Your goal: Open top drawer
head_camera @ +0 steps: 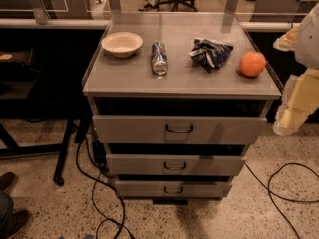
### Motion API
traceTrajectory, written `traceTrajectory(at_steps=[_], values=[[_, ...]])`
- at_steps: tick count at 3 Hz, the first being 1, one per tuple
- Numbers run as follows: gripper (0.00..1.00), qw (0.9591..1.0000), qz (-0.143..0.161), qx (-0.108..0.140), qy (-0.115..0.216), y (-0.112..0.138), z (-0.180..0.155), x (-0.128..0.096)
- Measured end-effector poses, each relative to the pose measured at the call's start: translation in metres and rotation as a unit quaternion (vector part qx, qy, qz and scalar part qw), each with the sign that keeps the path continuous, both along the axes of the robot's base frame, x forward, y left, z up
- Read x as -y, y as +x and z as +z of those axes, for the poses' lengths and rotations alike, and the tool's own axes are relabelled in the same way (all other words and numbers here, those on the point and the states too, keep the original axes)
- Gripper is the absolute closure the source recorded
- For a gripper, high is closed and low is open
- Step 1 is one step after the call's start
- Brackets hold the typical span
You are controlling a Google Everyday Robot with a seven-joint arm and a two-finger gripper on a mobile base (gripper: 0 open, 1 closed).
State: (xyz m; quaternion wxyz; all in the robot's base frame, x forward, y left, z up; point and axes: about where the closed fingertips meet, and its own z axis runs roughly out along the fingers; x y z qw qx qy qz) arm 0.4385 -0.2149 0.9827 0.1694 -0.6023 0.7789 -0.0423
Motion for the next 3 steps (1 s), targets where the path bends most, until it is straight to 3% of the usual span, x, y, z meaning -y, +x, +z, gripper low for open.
traceTrajectory(at_steps=[1,2,3], values=[[0.00,1.0000,0.000,0.001,0.000,0.000,0.000,0.000],[0.00,0.9997,0.012,-0.018,0.013,-0.013,-0.035,-0.002],[0.00,0.9973,0.030,-0.061,0.028,-0.023,-0.099,0.000]])
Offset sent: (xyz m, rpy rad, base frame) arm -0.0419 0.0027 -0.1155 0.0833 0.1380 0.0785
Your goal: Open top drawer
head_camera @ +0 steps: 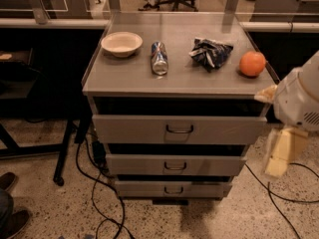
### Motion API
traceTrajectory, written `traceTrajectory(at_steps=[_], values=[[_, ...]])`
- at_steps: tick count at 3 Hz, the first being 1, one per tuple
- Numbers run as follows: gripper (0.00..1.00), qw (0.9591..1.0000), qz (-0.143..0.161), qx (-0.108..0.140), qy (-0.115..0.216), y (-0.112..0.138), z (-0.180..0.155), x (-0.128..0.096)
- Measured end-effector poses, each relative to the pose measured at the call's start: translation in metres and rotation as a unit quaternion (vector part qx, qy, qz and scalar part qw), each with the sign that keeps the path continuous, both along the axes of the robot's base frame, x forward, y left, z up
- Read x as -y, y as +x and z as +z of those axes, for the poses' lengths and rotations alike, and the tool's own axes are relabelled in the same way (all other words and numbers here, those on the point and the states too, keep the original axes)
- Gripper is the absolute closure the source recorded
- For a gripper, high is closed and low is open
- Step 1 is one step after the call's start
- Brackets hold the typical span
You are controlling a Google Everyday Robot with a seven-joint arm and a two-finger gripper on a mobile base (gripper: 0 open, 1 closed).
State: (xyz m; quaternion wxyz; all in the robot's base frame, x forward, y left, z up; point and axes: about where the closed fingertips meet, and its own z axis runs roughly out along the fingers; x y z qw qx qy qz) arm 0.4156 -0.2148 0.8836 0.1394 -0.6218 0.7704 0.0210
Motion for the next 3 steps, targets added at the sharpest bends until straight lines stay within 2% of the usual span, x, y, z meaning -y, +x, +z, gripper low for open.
traceTrajectory(at_steps=[1,2,3], values=[[0.00,0.9993,0.015,-0.027,0.020,0.006,-0.050,-0.004],[0.00,0.9992,0.019,-0.027,0.021,0.004,-0.050,-0.006],[0.00,0.9983,0.027,-0.038,0.036,0.010,-0.079,-0.019]])
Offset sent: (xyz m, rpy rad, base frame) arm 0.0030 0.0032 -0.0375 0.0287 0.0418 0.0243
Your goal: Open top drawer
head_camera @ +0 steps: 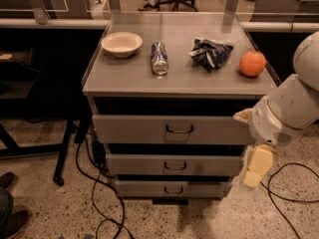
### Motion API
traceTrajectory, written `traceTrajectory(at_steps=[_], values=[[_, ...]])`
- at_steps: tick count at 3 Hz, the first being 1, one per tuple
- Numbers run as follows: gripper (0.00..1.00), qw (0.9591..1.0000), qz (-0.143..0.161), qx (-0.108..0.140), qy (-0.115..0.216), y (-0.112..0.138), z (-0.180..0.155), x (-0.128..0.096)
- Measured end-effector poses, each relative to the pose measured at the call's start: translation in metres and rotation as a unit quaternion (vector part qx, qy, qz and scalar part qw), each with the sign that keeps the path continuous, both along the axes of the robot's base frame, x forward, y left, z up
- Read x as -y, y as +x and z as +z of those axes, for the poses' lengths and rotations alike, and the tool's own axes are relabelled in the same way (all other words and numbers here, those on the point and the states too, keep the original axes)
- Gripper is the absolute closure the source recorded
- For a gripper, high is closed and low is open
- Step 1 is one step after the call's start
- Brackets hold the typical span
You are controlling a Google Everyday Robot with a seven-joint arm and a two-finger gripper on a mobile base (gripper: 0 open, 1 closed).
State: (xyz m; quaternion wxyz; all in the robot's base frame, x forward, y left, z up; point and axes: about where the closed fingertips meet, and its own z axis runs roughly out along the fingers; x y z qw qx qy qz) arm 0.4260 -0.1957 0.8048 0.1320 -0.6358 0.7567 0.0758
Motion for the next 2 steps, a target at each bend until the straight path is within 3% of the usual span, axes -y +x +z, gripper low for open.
traceTrajectory(at_steps=[2], values=[[0.00,0.9997,-0.004,0.016,0.016,0.048,-0.037,-0.018]])
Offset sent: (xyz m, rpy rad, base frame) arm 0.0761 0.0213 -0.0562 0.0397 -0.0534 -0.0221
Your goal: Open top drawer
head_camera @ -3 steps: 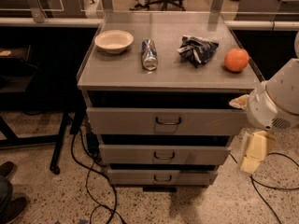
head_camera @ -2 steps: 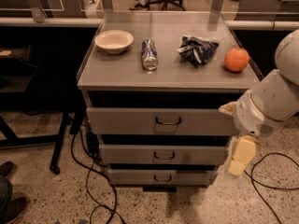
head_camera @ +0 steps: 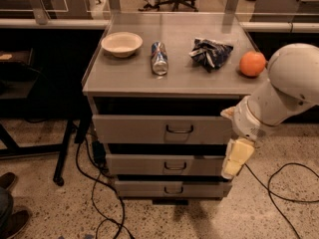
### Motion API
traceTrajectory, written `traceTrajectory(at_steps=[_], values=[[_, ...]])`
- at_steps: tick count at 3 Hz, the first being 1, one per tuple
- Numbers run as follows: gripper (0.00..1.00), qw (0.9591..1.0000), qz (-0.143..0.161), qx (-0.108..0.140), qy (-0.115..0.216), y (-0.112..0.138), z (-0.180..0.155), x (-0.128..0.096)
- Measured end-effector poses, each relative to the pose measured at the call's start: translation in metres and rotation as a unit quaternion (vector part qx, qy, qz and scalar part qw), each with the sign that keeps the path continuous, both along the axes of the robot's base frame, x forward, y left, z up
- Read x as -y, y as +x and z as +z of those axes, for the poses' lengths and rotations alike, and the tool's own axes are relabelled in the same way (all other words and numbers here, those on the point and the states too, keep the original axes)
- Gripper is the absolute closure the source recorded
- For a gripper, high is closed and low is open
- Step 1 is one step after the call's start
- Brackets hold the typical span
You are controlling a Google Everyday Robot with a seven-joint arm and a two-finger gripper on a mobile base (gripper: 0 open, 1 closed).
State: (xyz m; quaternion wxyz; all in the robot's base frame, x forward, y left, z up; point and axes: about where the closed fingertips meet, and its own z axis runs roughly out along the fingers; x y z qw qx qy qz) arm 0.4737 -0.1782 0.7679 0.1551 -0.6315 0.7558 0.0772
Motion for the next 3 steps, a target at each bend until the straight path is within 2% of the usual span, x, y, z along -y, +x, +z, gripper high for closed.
traceTrajectory(at_steps=[1,3], values=[[0.00,1.0000,0.001,-0.005,0.001,0.016,-0.019,-0.005],[0.00,0.9998,-0.012,-0.018,-0.006,0.048,-0.052,-0.002]])
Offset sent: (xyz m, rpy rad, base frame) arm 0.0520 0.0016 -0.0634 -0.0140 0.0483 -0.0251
